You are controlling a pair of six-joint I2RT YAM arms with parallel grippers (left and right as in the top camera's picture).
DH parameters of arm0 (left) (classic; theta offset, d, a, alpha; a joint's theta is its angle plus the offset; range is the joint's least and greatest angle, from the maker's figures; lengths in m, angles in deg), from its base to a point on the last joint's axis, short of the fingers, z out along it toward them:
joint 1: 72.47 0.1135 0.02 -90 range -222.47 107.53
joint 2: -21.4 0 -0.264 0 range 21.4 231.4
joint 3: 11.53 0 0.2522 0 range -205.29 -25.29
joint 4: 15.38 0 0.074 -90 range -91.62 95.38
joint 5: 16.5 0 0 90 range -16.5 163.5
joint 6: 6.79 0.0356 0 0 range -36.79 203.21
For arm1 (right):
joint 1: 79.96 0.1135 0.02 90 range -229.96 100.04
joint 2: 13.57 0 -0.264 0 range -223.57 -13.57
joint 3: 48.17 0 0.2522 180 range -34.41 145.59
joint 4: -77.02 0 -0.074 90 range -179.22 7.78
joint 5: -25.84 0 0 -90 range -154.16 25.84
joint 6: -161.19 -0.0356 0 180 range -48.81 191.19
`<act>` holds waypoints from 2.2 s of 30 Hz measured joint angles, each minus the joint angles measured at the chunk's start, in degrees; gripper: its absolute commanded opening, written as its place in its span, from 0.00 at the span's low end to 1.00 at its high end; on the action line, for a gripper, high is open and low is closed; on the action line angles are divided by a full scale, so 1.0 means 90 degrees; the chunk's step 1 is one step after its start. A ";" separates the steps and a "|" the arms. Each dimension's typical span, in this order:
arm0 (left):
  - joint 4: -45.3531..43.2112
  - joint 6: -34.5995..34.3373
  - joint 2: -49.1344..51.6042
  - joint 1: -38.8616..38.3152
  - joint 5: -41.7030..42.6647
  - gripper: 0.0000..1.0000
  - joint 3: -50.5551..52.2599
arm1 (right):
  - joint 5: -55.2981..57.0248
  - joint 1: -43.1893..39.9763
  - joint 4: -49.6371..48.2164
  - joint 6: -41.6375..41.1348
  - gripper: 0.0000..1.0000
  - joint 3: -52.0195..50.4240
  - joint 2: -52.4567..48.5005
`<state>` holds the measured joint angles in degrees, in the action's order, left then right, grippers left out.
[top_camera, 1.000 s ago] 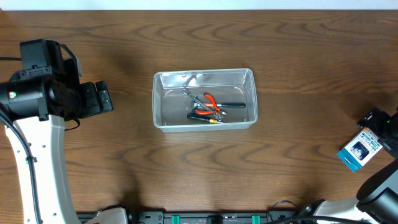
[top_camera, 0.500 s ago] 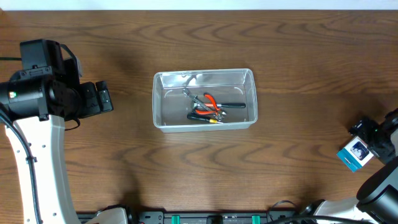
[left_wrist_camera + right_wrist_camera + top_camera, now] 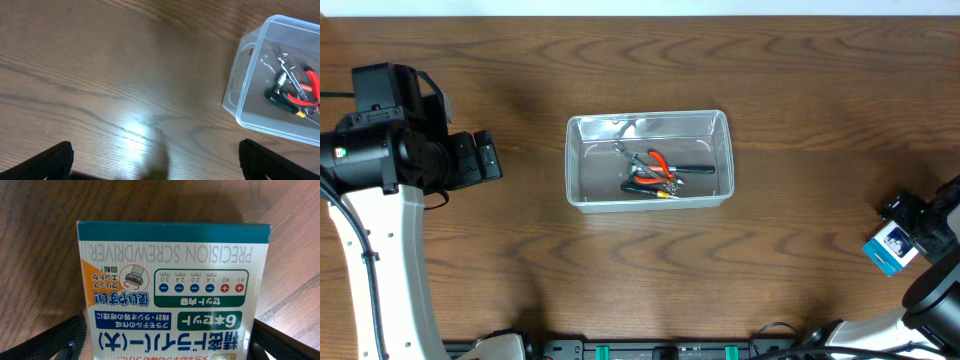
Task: Pack container
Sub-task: 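Lift the box with the right gripper and place it into the container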
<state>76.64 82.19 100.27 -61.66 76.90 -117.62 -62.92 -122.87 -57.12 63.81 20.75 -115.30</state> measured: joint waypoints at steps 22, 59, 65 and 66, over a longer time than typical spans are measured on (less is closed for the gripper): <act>0.0000 0.0000 0.0000 0.0000 0.0000 0.98 0.0000 | -0.0041 -0.0010 -0.0058 0.0017 0.79 0.0034 -0.0036; 0.0007 0.0000 0.0000 0.0000 0.0000 0.98 0.0000 | -0.1190 0.2914 0.2361 0.0512 0.63 0.3886 0.0296; 0.0007 0.0000 0.0000 0.0000 0.0000 0.98 0.0000 | -0.1265 0.5030 0.2098 0.1309 0.60 0.5202 0.0529; 0.0007 0.0000 0.0000 0.0000 0.0000 0.98 0.0000 | -0.1273 0.5326 0.1987 0.1494 0.62 0.5280 0.0546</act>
<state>76.70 82.19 100.27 -61.66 76.90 -117.62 -74.37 -74.94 -39.24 77.26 68.27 -110.39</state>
